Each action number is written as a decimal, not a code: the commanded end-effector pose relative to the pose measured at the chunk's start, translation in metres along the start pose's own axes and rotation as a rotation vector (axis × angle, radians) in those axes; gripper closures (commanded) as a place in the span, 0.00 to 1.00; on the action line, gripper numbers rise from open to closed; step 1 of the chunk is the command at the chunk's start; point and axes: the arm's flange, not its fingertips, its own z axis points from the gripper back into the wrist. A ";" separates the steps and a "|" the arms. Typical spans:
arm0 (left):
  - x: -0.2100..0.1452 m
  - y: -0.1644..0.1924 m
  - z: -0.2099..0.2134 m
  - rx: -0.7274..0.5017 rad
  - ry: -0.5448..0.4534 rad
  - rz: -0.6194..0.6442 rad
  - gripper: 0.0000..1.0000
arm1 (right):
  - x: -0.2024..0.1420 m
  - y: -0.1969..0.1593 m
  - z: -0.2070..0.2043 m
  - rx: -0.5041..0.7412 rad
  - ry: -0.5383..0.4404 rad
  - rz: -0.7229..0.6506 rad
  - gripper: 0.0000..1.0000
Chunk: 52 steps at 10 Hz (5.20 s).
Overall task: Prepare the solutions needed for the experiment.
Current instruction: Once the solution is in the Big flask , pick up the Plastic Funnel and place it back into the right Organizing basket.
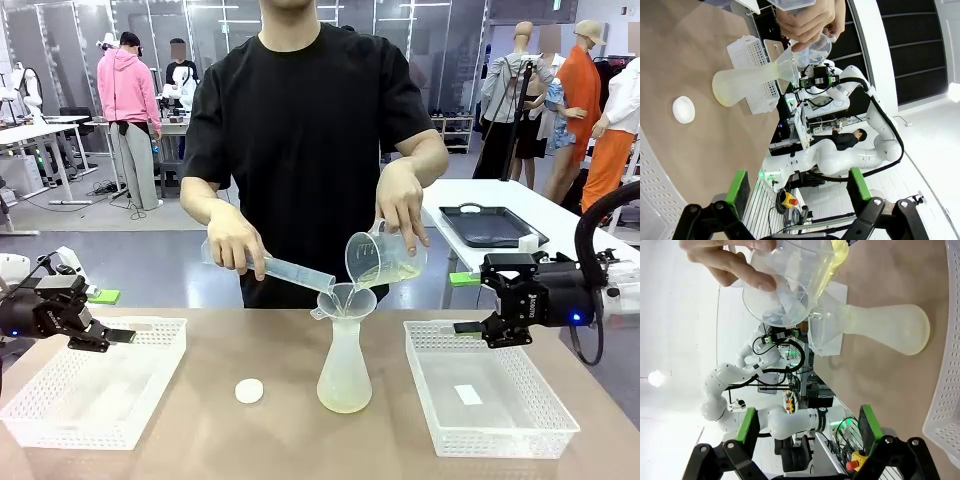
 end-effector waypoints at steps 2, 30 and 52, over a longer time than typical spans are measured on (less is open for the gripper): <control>-0.001 -0.003 0.000 -0.001 0.000 -0.005 0.00 | 0.000 0.003 0.000 0.001 -0.004 0.006 0.00; -0.001 -0.003 0.000 -0.001 0.000 -0.005 0.00 | 0.003 0.002 -0.003 -0.034 -0.001 0.033 0.00; -0.001 -0.003 0.000 -0.001 0.000 -0.005 0.00 | 0.088 0.101 -0.131 -0.493 0.404 0.627 0.00</control>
